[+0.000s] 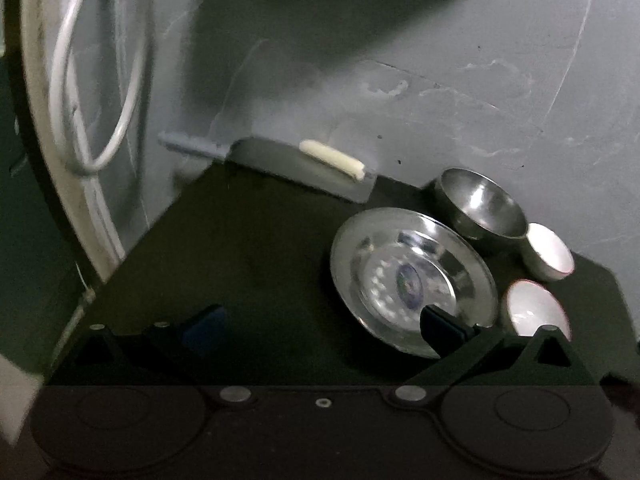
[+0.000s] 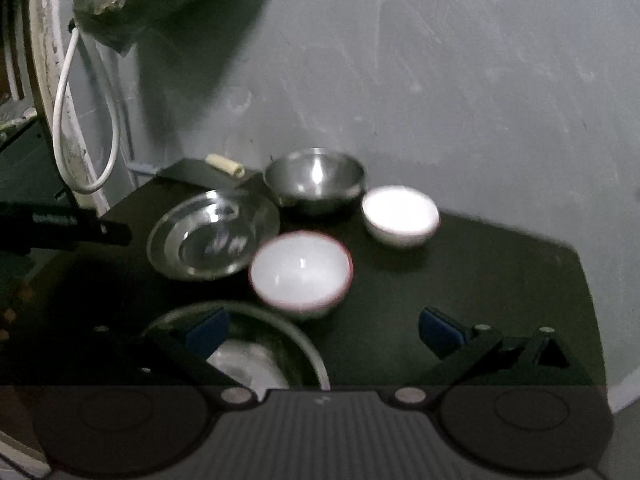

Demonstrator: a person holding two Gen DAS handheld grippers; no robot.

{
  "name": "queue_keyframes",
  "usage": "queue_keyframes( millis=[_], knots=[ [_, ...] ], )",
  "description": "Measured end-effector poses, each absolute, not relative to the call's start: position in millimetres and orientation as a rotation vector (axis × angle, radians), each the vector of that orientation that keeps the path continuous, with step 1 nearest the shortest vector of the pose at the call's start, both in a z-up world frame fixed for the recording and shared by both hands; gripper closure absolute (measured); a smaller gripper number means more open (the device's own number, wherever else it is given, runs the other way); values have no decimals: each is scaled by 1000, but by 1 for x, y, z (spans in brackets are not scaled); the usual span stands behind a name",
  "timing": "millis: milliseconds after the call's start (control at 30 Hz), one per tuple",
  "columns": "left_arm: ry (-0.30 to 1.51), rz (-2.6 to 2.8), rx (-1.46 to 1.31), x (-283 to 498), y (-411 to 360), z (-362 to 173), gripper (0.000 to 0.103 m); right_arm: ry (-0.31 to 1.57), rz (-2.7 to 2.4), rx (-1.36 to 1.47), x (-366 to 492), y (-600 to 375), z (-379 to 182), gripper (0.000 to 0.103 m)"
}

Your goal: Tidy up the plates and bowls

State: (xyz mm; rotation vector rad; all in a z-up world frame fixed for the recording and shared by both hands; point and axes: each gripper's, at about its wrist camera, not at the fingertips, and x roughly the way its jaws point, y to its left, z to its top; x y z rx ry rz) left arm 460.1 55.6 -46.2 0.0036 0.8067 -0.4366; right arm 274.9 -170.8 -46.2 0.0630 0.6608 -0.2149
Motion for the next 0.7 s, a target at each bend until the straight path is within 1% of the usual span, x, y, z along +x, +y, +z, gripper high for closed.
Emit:
queue_keyframes(
  millis=[100, 367, 467, 533, 700],
  knots=[
    [771, -444, 14, 473, 52, -49, 1, 651, -197, 21, 300, -167, -40, 0],
    [832, -437, 6, 504, 37, -64, 1, 698, -106, -69, 371, -163, -41, 1],
    [848, -436, 34, 507, 32, -68, 1, 724, -88, -51, 390, -168, -48, 6],
    [874, -416, 41, 510, 30, -70, 1, 733, -86, -45, 398, -170, -53, 12],
    [939, -401, 2, 518, 33, -74, 1, 766, -65, -19, 413, -173, -63, 20]
  ],
)
